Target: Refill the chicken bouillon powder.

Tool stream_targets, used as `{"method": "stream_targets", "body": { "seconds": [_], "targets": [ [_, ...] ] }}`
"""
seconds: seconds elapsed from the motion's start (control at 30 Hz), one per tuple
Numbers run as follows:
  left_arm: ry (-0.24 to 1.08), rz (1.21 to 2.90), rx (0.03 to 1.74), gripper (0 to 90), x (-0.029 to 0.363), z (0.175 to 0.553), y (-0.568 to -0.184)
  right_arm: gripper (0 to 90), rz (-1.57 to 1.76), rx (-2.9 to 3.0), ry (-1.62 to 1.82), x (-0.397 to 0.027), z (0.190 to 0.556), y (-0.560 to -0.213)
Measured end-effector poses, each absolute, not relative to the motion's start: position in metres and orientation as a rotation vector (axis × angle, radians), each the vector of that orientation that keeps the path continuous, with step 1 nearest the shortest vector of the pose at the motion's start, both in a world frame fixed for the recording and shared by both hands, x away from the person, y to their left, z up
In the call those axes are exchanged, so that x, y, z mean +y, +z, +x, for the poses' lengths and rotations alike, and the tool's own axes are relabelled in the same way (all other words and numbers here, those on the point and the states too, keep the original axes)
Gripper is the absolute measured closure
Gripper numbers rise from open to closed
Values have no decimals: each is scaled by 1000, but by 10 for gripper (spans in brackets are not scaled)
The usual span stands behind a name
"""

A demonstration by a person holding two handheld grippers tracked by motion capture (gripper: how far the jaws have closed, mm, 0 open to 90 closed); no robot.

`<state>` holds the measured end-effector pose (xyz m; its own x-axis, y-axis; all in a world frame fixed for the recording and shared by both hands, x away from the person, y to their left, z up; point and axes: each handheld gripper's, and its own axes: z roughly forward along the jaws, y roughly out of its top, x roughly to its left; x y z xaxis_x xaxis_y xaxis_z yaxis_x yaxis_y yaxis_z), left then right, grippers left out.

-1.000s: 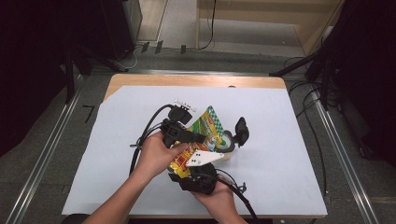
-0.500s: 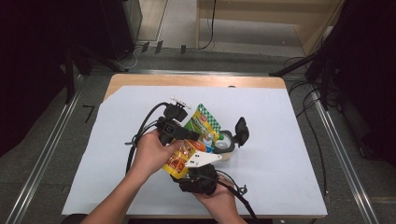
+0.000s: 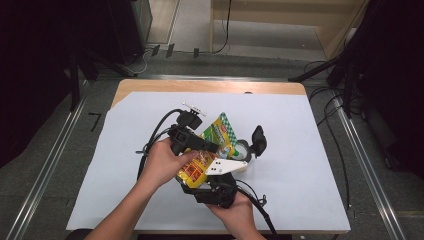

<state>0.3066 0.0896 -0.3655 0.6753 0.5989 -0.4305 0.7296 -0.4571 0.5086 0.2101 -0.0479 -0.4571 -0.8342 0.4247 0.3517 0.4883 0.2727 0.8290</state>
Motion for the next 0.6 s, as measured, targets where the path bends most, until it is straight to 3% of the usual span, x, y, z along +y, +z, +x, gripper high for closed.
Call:
{"method": "stream_targets", "body": {
  "seconds": [0.33,0.47,0.6],
  "targets": [
    [-230,2220,1037,783,82,306,-363,577,-896,-2484,-1632,-45,208,-457],
    [-219,2228,1017,800,80,307,-365,510,-920,-2559,-1599,-40,205,-456],
    [-246,2251,1012,825,79,311,-364,607,-938,-2589,-1581,-40,206,-454]
  ]
}}
